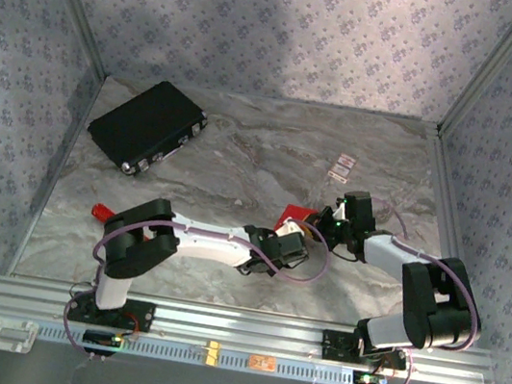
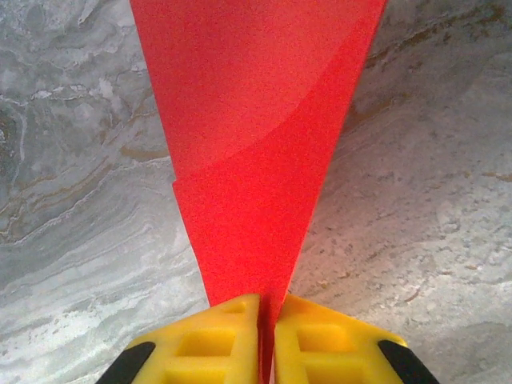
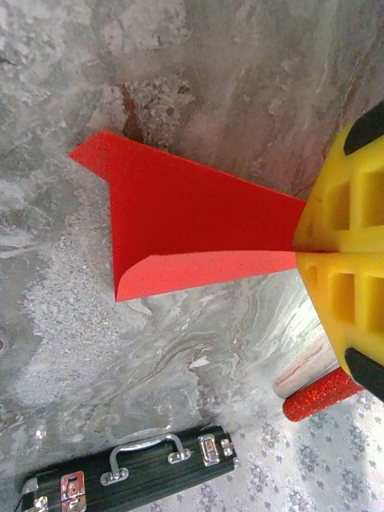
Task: Fold a paper plane with a square sheet of paper (pick it up from the middle)
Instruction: Fold the wing for the fifth time at the center of the table.
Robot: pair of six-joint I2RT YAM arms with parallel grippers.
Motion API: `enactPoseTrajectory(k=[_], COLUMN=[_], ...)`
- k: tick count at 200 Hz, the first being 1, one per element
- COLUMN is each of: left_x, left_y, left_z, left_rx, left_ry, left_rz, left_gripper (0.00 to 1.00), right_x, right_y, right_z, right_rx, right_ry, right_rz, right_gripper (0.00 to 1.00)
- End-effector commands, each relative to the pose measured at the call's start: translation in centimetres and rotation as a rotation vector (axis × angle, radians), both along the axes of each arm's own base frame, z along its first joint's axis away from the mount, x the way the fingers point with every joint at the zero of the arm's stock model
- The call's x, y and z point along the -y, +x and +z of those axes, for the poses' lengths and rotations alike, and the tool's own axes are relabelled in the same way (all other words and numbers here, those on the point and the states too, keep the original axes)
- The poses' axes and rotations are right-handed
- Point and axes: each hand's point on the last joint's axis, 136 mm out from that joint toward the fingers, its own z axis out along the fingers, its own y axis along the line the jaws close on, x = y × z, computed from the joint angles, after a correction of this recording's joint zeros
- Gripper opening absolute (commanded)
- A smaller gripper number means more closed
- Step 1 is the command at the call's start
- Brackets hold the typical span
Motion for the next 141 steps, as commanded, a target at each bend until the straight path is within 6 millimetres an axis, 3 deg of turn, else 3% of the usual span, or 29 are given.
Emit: enactPoseTrajectory(k=[1, 57, 111, 141], left_x=[-0.04, 0.06, -0.15, -0.3], left_y=[0.19, 0.18, 0.05, 0.05], left_z=[0.43, 0.26, 0.0, -0.44], left_rx=[-0.016, -0.067, -0.082, -0.105], left_ry=[-0.037, -0.087, -0.079, -0.088], left_rz=[0.01, 0.018, 0.022, 0.036], left_gripper=[0.14, 0.17, 0.13, 0.08], right_x=[0.11, 0.26, 0.19, 0.39], right_y=[-0.53, -0.97, -0.86, -1.13], right_z=[-0.18, -0.65, -0.45, -0.18], right_rx=[-0.007, -0.021, -0.017, -0.006], right_ry=[0.002, -0.005, -0.003, -0.03], right_rz=[0.005, 0.006, 0.007, 0.02], right_gripper=[0.04, 0.04, 0.05, 0.14])
